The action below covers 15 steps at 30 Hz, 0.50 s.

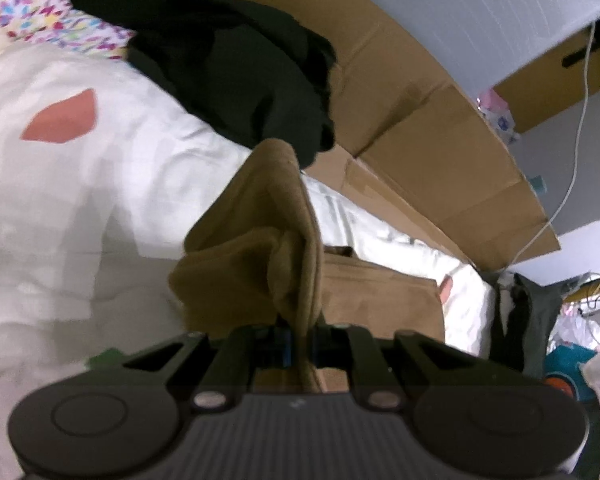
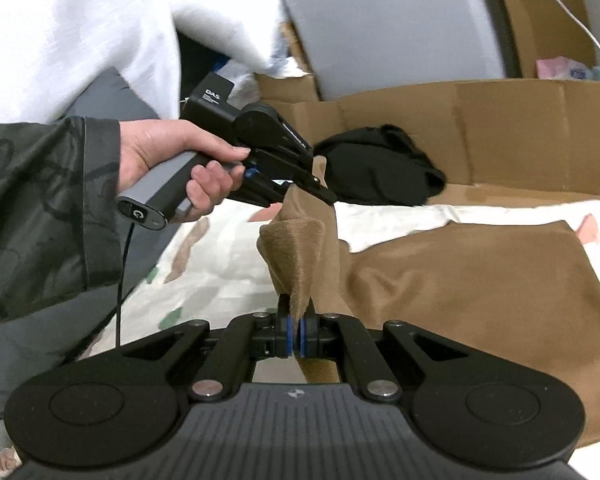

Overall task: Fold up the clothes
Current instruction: 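Lift the pinched shirt end with both grippers and fold it over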

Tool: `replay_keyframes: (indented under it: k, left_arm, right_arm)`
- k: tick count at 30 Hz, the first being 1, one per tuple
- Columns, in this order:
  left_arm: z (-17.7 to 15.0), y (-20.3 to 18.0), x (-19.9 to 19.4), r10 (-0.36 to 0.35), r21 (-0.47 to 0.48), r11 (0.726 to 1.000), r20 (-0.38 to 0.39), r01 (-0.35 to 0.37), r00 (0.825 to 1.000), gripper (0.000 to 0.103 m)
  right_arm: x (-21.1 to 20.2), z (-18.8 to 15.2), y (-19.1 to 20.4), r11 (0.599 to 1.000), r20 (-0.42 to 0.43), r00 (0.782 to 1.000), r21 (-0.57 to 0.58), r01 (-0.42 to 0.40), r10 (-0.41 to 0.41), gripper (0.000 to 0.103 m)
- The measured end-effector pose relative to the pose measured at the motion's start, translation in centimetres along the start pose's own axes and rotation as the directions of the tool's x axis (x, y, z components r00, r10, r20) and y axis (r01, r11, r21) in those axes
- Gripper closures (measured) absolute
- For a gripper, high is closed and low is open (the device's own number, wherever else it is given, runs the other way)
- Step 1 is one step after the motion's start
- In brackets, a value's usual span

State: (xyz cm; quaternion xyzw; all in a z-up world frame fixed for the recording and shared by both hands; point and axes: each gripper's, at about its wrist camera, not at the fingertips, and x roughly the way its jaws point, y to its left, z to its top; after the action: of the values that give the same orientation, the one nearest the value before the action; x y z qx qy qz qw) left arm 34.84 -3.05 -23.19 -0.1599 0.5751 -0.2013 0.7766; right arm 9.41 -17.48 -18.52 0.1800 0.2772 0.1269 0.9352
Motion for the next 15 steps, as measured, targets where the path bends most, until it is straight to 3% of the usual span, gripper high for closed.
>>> replay_keyframes:
  k: [15]
  left_arm:
    - [-2.3, -9.7, 5.6, 0.062, 0.161, 0.985, -0.039, -0.055, 0.997, 0.094]
  right_arm:
    - [-2.0, -2.9, -8.3, 0.97, -0.011, 0.998, 0.234, 0.066, -0.065, 0.1]
